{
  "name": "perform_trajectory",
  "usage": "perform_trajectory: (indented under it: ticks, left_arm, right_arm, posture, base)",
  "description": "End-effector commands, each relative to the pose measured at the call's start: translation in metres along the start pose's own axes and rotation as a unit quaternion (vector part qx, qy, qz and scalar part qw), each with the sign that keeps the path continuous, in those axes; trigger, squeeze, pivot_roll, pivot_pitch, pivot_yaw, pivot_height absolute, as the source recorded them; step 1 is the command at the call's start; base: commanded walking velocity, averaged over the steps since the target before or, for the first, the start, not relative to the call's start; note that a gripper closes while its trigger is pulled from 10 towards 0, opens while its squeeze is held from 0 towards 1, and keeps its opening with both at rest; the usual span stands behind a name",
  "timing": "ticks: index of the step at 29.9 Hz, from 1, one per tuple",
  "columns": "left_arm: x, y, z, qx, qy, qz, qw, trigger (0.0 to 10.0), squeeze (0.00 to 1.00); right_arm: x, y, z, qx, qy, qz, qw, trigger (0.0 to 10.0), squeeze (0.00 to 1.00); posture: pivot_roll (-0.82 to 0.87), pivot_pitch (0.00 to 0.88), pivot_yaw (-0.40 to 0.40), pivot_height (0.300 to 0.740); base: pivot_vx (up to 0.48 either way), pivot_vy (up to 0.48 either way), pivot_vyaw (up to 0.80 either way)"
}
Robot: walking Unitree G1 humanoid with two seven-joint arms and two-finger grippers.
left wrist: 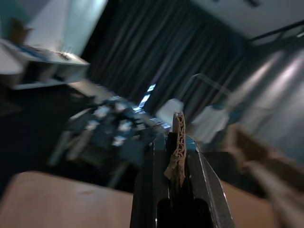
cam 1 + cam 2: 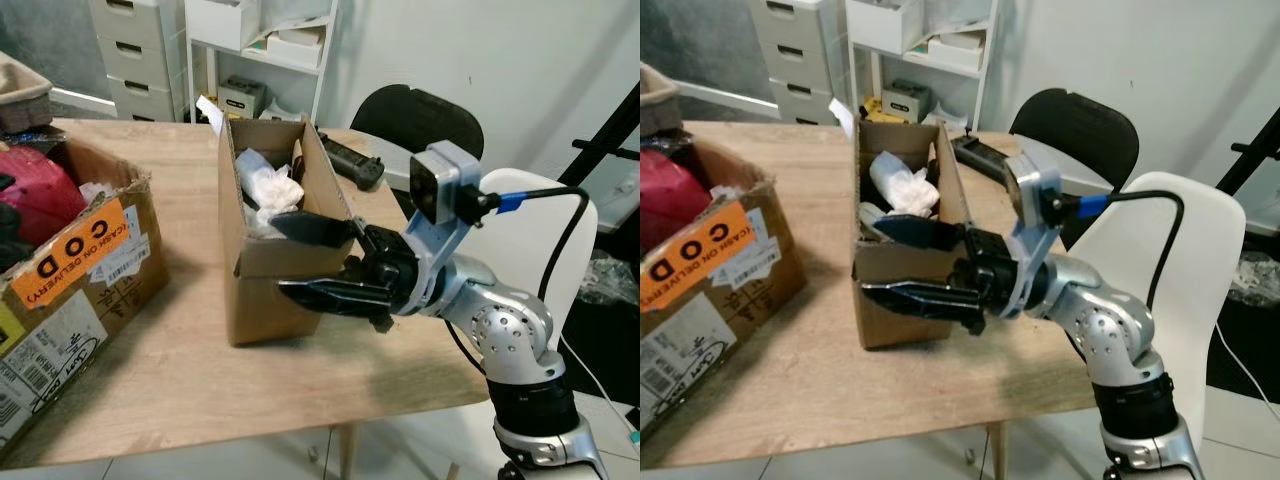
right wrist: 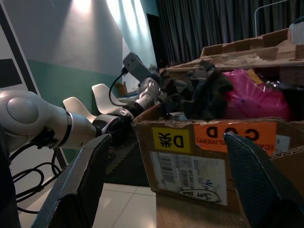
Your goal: Picking trash to rubbish bin
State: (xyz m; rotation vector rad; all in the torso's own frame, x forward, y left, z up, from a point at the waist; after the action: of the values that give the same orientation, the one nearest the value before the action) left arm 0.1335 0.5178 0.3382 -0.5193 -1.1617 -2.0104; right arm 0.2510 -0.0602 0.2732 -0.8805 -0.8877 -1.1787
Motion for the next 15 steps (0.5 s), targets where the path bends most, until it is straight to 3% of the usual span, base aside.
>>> perform_trajectory:
  ticks: [1, 3, 6, 15]
  left_arm:
    - [0.02, 0.008, 0.009, -0.017, 0.028, -0.01, 0.999, 10.0, 0.0]
    - [0.031, 0.024, 0.011, -0.051, 0.041, -0.042, 0.997, 10.0, 0.0]
    - [0.036, 0.032, 0.012, -0.067, 0.045, -0.066, 0.995, 10.0, 0.0]
    - [0.044, 0.034, 0.018, -0.075, 0.052, -0.067, 0.994, 10.0, 0.0]
  right_arm:
    - [0.001, -0.005, 0.003, 0.01, -0.005, -0.011, 1.0, 10.0, 0.0]
    - [0.002, -0.005, 0.003, 0.008, -0.005, -0.013, 1.0, 10.0, 0.0]
    - [0.002, -0.005, 0.003, 0.005, -0.003, -0.016, 1.0, 10.0, 0.0]
    - [0.001, -0.004, 0.002, 0.0, -0.002, -0.018, 1.0, 10.0, 0.0]
  posture:
    - [0.08, 0.097, -0.064, 0.74]
    - [0.08, 0.095, -0.057, 0.74]
    - [0.08, 0.097, -0.053, 0.74]
    - [0.08, 0.097, -0.05, 0.74]
  base:
    - [0.0, 0.0, 0.0]
    - [0.0, 0.0, 0.0]
    - [0.0, 0.0, 0.0]
    - [0.0, 0.0, 0.0]
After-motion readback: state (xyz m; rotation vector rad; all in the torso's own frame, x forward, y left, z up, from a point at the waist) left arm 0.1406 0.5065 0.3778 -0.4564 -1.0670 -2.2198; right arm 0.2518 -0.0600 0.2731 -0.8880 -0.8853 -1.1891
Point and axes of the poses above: a point about 5 cm out from each wrist's last joint towards the gripper, its own z axis pointing out of the wrist towards the gripper, its own x axis along the axis of the wrist's last joint, y = z × x, the point moved 2 cm from there along z, pointing out of the wrist towards the gripper, and after that the axes turned 3 degrees about z, right-handed, at the moved point
